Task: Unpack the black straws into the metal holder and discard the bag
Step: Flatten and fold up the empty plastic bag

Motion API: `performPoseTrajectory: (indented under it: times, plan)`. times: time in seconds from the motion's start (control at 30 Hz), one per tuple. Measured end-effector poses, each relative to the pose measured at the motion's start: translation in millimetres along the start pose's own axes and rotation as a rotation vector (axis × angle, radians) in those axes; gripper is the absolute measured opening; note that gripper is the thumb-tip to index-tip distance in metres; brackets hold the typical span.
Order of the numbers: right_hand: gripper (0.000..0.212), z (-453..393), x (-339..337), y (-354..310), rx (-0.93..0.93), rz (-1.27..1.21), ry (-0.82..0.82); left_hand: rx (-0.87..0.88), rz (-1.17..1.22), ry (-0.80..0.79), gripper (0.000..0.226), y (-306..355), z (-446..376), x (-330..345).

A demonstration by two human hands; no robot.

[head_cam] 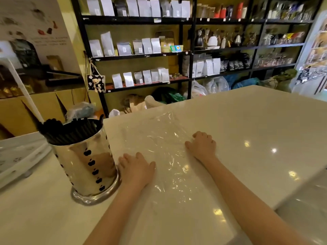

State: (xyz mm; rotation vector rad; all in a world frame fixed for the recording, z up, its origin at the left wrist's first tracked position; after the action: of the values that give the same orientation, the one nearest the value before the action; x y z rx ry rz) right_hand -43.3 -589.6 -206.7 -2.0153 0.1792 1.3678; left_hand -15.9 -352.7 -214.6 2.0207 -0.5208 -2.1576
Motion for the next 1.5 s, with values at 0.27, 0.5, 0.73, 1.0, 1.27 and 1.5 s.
performPoseTrajectory:
  times: [0.27, 0.5, 0.73, 1.0, 1.27, 1.5]
  plan:
    - [0.027, 1.6, -13.9, 27.0, 0.184, -0.686, 0.107, -0.035, 0.771, 0.272, 0.042, -17.6, -5.0, -22.5]
    - [0.033, 4.6, -41.6, 30.6, 0.206, -1.074, -0.094, -0.019, 1.139, 0.148, 0.029, -6.9, -1.1, -38.4]
    - [0.029, 14.4, -136.6, 41.7, -0.012, -1.075, -0.170, 0.192, 1.122, 0.172, 0.035, 28.3, 24.5, -99.3]
    - [0.016, 27.5, -222.3, 31.6, -0.256, -0.428, 0.058, 0.434, 0.464, 0.478, 0.019, 62.3, 45.7, -158.7]
    - [0.031, 51.0, -211.6, -17.0, -0.529, 0.066, 0.079, 0.668, 0.501, 0.502, 0.012, 90.9, 63.3, -166.6]
    - [0.009, 61.5, -231.1, -31.3, -0.450, -0.463, -0.027, 0.451, 0.883, 0.218, 0.106, 73.1, 39.5, -156.6]
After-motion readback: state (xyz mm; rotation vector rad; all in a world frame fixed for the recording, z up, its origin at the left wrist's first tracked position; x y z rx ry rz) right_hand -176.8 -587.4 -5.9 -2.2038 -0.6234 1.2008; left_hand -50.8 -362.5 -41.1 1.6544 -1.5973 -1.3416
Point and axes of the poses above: each hand's wrist, its own z-axis away from the middle knuckle, its own x-axis out of the palm, y = z × x, the point moved 7 cm from there along -z, towards the middle knuckle
